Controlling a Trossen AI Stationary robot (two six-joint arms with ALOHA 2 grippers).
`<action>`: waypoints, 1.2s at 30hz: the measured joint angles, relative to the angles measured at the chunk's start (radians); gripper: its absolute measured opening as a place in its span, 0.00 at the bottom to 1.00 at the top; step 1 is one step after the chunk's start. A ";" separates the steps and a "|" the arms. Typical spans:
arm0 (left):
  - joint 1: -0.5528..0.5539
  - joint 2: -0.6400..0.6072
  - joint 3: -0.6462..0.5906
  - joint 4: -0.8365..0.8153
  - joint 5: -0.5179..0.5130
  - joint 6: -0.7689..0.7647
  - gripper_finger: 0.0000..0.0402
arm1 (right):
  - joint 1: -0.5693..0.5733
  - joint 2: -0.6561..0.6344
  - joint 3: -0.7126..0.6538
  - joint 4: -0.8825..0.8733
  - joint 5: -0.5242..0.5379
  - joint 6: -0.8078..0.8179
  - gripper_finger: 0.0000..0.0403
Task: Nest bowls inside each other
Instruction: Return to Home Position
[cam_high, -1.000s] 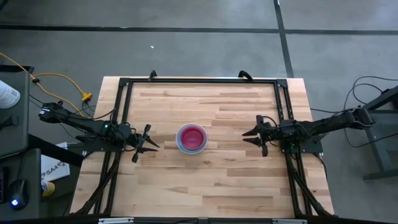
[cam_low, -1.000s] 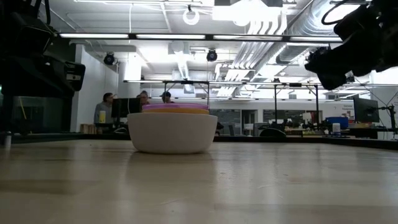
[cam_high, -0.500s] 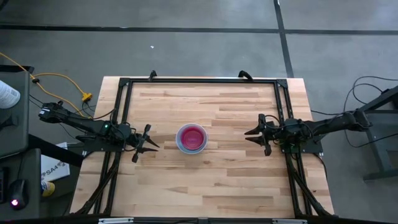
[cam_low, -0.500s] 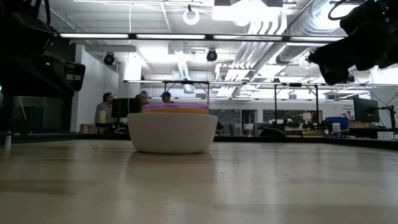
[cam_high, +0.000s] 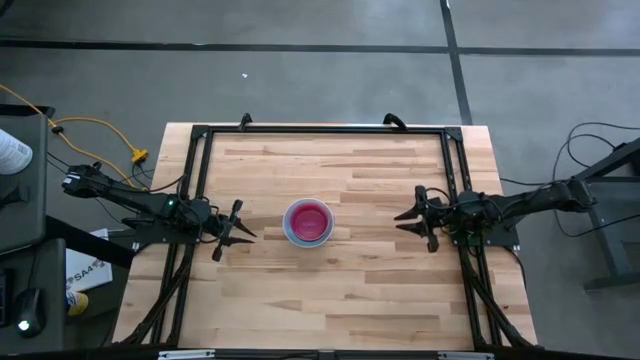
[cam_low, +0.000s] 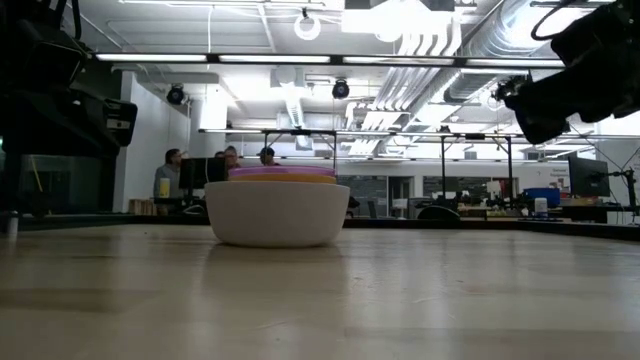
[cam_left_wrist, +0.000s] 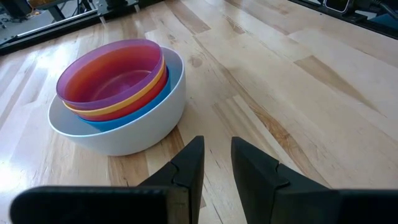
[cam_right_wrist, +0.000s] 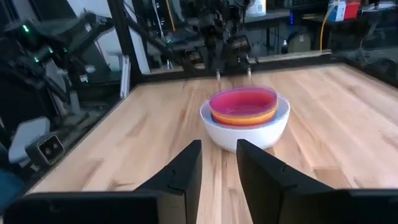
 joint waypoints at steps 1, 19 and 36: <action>0.000 0.000 0.000 0.000 0.000 0.000 0.20 | 0.000 0.001 -0.010 0.003 0.000 0.001 0.23; 0.000 0.000 0.000 0.000 0.000 0.000 0.20 | 0.000 -0.014 -0.011 -0.123 -0.002 -0.022 0.23; 0.000 0.000 0.000 0.000 0.000 0.000 0.20 | 0.000 -0.039 -0.012 -0.200 -0.027 -0.022 0.23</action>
